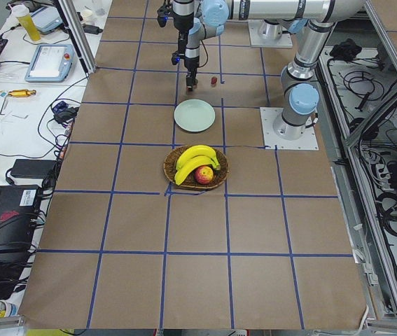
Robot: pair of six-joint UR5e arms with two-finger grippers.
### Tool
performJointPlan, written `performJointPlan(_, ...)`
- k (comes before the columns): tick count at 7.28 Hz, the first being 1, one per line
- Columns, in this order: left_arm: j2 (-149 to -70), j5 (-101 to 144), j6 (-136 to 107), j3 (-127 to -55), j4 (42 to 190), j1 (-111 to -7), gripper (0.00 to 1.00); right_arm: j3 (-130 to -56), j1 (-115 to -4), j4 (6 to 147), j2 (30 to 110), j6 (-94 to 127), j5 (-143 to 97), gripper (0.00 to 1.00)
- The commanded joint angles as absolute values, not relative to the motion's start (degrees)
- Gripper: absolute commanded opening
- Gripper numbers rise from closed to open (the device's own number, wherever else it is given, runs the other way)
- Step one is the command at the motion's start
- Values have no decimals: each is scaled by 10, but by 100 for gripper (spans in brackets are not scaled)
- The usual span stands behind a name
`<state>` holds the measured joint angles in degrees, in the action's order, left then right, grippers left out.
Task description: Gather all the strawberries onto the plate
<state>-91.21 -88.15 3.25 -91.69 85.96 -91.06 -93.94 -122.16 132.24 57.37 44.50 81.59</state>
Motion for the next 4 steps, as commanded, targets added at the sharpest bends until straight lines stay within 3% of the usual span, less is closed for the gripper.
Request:
performJointPlan(1, -911, -882, 33, -917, 860, -911, 100, -940, -1193, 1240, 642, 398, 859, 100)
performJointPlan(4, -912, -882, 33, -917, 860, -911, 100, -959, -1032, 1181, 699, 265, 860, 100)
